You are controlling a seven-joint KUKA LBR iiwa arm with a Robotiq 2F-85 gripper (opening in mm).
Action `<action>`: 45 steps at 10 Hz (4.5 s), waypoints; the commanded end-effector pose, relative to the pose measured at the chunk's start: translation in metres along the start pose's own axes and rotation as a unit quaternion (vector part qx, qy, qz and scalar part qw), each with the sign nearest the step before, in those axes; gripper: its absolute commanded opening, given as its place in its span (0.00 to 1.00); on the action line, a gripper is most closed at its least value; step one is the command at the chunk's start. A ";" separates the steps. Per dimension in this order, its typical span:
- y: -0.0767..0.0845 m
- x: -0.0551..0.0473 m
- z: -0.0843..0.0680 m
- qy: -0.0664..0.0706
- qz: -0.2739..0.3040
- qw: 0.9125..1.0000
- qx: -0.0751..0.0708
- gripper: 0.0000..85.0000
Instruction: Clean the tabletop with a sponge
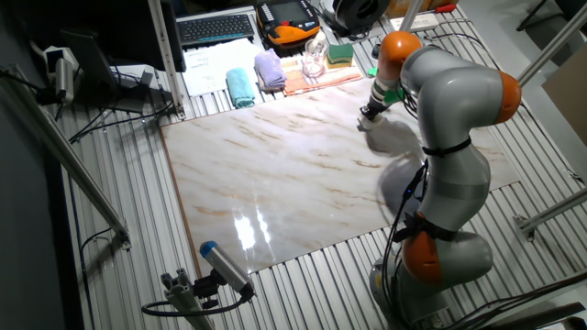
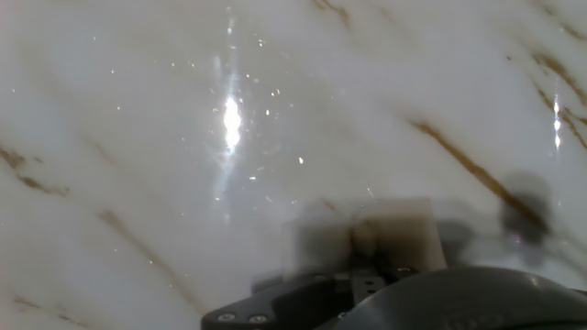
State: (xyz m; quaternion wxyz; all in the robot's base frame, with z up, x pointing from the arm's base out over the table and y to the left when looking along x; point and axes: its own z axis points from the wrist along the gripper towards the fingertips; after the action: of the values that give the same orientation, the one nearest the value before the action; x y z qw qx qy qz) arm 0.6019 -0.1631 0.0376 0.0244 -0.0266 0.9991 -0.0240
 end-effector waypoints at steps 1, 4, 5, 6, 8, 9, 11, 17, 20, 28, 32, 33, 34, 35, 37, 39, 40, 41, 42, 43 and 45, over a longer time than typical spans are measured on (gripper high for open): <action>-0.003 0.003 0.001 0.000 -0.002 1.000 -0.002 0.00; -0.014 0.016 0.005 -0.004 -0.011 1.000 -0.001 0.00; -0.018 0.021 0.006 -0.004 -0.012 1.000 -0.003 0.00; -0.019 0.024 0.004 -0.004 -0.014 1.000 -0.004 0.00; -0.021 0.030 -0.007 0.001 -0.015 1.000 0.002 0.00; -0.022 0.033 -0.009 0.003 -0.017 1.000 0.002 0.00; -0.022 0.030 -0.003 -0.001 -0.017 1.000 -0.002 0.00; -0.011 0.012 0.001 -0.002 -0.009 1.000 -0.002 0.00; -0.005 0.003 0.002 -0.001 -0.005 1.000 -0.002 0.00; 0.013 -0.015 -0.002 0.018 0.029 0.999 -0.015 0.00; 0.009 -0.010 0.002 0.015 0.021 0.999 -0.019 0.00; 0.008 -0.006 0.002 0.014 0.020 1.000 -0.019 0.00; 0.009 -0.002 0.001 0.012 0.020 1.000 -0.018 0.00; 0.011 0.002 -0.002 0.015 0.022 0.999 -0.019 0.00; 0.012 0.008 -0.009 0.018 0.023 0.999 -0.019 0.00; 0.014 0.017 -0.006 0.014 0.023 0.999 -0.022 0.00; 0.017 0.023 -0.002 0.010 0.023 0.999 -0.022 0.00; 0.020 0.030 0.001 0.009 0.024 0.999 -0.026 0.00; 0.022 0.037 0.004 0.007 0.025 0.999 -0.030 0.00; 0.027 0.043 0.004 0.005 0.028 0.999 -0.027 0.00; 0.031 0.055 0.002 0.003 0.030 0.999 -0.026 0.00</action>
State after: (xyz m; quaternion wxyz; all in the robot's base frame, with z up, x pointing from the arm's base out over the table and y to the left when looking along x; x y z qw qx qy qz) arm 0.5444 -0.1352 0.0309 0.0220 0.0015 0.9998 0.0034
